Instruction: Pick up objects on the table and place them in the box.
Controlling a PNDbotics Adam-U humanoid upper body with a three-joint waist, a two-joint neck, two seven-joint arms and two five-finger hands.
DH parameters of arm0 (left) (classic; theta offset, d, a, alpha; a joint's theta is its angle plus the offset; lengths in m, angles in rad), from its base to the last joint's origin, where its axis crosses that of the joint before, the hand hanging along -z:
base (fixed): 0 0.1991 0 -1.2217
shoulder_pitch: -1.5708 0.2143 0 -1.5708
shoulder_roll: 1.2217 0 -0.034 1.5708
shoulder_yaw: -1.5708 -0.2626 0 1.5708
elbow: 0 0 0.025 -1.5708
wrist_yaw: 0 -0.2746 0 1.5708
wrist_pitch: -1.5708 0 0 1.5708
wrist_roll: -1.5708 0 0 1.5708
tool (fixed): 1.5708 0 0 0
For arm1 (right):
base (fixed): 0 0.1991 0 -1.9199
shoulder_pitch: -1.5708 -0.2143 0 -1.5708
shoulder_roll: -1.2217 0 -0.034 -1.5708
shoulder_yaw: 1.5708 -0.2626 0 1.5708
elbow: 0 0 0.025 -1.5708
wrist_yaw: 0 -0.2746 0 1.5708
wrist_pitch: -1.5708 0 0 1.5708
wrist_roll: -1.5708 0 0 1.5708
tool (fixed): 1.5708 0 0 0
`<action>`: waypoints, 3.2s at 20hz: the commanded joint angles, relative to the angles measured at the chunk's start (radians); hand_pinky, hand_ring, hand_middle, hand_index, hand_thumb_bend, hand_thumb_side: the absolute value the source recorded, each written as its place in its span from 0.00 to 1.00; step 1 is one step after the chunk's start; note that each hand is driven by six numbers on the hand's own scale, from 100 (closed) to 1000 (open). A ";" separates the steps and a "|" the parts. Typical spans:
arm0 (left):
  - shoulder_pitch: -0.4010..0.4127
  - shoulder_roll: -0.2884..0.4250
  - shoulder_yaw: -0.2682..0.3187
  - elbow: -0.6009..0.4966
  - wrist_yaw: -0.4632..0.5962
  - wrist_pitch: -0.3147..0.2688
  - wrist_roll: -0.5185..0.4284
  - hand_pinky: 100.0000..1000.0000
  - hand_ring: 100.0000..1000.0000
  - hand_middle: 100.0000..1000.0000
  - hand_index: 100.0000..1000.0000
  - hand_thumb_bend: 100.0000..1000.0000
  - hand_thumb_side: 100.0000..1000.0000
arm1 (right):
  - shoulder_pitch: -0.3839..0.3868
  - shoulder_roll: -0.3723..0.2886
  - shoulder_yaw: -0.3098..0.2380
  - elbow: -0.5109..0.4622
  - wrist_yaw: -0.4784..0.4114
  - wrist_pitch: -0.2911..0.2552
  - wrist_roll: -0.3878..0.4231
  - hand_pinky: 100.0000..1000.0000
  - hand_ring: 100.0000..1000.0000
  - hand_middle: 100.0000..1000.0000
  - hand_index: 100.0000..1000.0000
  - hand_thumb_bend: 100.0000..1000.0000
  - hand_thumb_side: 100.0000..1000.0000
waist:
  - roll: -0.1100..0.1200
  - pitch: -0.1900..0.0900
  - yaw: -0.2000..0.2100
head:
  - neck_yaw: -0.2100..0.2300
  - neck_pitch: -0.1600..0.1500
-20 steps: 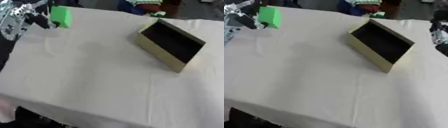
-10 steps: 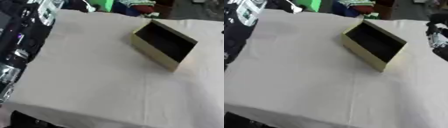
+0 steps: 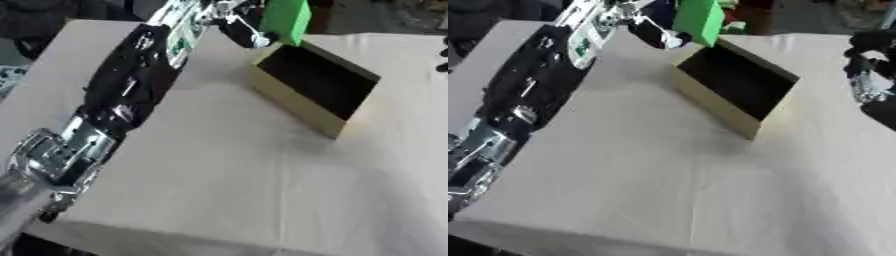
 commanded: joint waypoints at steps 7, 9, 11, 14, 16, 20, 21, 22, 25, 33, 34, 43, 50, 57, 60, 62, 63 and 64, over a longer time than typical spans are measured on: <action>0.010 -0.039 -0.001 0.039 -0.100 -0.038 0.085 0.67 0.59 0.55 0.70 0.21 0.31 | -0.022 0.005 0.005 -0.022 -0.014 0.000 0.014 0.59 0.84 0.54 0.77 0.00 0.33 | -0.007 -0.008 -0.010 | 0.003 0.005; 0.014 -0.043 0.000 0.043 -0.112 -0.041 0.100 0.68 0.59 0.56 0.72 0.23 0.31 | -0.023 0.006 0.005 -0.023 -0.015 0.000 0.015 0.59 0.84 0.54 0.77 0.00 0.33 | -0.007 -0.007 -0.011 | 0.003 0.004; 0.018 -0.046 0.000 0.043 -0.128 -0.040 0.121 0.68 0.59 0.56 0.72 0.24 0.30 | -0.024 0.007 0.006 -0.023 -0.015 0.000 0.016 0.59 0.84 0.54 0.77 0.00 0.33 | -0.007 -0.006 -0.012 | 0.002 0.003; 0.025 -0.050 -0.001 0.047 -0.162 -0.031 0.151 0.68 0.60 0.57 0.74 0.26 0.30 | -0.025 0.007 0.007 -0.022 -0.015 0.000 0.017 0.59 0.84 0.54 0.77 0.00 0.33 | -0.007 -0.004 -0.014 | 0.002 0.002; 0.029 -0.052 -0.004 0.051 -0.188 -0.028 0.158 0.70 0.62 0.60 0.83 0.29 0.32 | -0.026 0.008 0.007 -0.022 -0.015 0.000 0.017 0.59 0.84 0.54 0.77 0.00 0.33 | -0.007 -0.003 -0.014 | 0.001 0.002; 0.037 -0.057 0.001 0.060 -0.237 -0.016 0.171 0.71 0.65 0.64 0.88 0.33 0.37 | -0.028 0.008 0.007 -0.020 -0.015 -0.001 0.018 0.59 0.84 0.54 0.77 0.00 0.33 | -0.008 0.000 -0.018 | -0.001 -0.002; 0.039 -0.057 0.002 0.063 -0.249 -0.011 0.174 0.72 0.66 0.66 0.89 0.35 0.38 | -0.029 0.008 0.007 -0.020 -0.015 -0.001 0.018 0.59 0.84 0.54 0.77 0.00 0.33 | -0.008 0.001 -0.020 | -0.001 -0.003; 0.040 -0.057 0.003 0.065 -0.262 -0.007 0.176 0.72 0.66 0.67 0.90 0.36 0.39 | -0.029 0.008 0.008 -0.019 -0.015 -0.001 0.018 0.59 0.84 0.54 0.77 0.00 0.33 | -0.008 0.001 -0.021 | -0.001 -0.003; 0.044 -0.056 0.006 0.062 -0.292 0.003 0.192 0.75 0.71 0.74 0.93 0.46 0.50 | -0.030 0.006 0.007 -0.018 -0.015 -0.001 0.017 0.59 0.84 0.54 0.77 0.00 0.32 | -0.008 0.004 -0.020 | -0.003 -0.003; 0.036 0.000 0.022 -0.049 -0.167 0.020 0.225 0.72 0.66 0.68 0.90 0.25 0.40 | -0.027 0.000 0.000 -0.017 -0.012 -0.001 0.013 0.59 0.84 0.54 0.77 0.00 0.33 | -0.007 0.004 0.002 | -0.011 -0.003; 0.039 0.018 0.024 -0.086 -0.114 0.027 0.223 0.72 0.66 0.68 0.89 0.24 0.39 | -0.026 -0.001 -0.002 -0.016 -0.011 0.000 0.011 0.59 0.84 0.54 0.77 0.00 0.33 | -0.007 0.003 0.008 | -0.014 -0.003; 0.157 0.177 0.046 -0.467 0.307 0.116 0.184 0.68 0.60 0.58 0.84 0.00 0.40 | -0.010 -0.016 -0.021 -0.015 -0.005 0.004 -0.008 0.59 0.84 0.54 0.77 0.00 0.33 | -0.011 -0.002 0.077 | -0.042 -0.001; 0.339 0.269 0.157 -0.727 0.530 0.223 0.235 0.66 0.58 0.56 0.82 0.00 0.44 | -0.005 -0.022 -0.030 -0.017 -0.003 0.005 -0.020 0.59 0.84 0.54 0.77 0.00 0.33 | -0.015 0.001 0.108 | -0.061 0.001; 0.471 0.310 0.249 -0.813 0.607 0.274 0.317 0.65 0.56 0.53 0.80 0.00 0.47 | -0.001 -0.026 -0.037 -0.019 -0.004 0.007 -0.027 0.59 0.85 0.54 0.77 0.00 0.33 | -0.017 0.003 0.117 | -0.068 0.003; 0.545 0.317 0.294 -0.846 0.629 0.281 0.371 0.65 0.56 0.53 0.80 0.00 0.48 | 0.001 -0.029 -0.041 -0.021 -0.005 0.008 -0.031 0.59 0.85 0.54 0.77 0.00 0.33 | -0.019 0.004 0.126 | -0.070 0.004; 0.582 0.317 0.312 -0.861 0.637 0.286 0.395 0.65 0.55 0.53 0.80 0.00 0.50 | 0.002 -0.029 -0.043 -0.022 -0.006 0.009 -0.033 0.59 0.85 0.54 0.77 0.00 0.33 | -0.020 0.005 0.131 | -0.071 0.003; 0.598 0.316 0.319 -0.868 0.639 0.287 0.405 0.65 0.55 0.53 0.80 0.00 0.50 | 0.003 -0.030 -0.044 -0.023 -0.006 0.009 -0.034 0.59 0.85 0.54 0.77 0.00 0.33 | -0.020 0.005 0.133 | -0.072 0.002; 0.606 0.316 0.323 -0.872 0.641 0.289 0.412 0.65 0.55 0.53 0.80 0.00 0.50 | 0.003 -0.030 -0.044 -0.024 -0.006 0.009 -0.035 0.59 0.85 0.54 0.77 0.00 0.33 | -0.020 0.005 0.133 | -0.072 0.002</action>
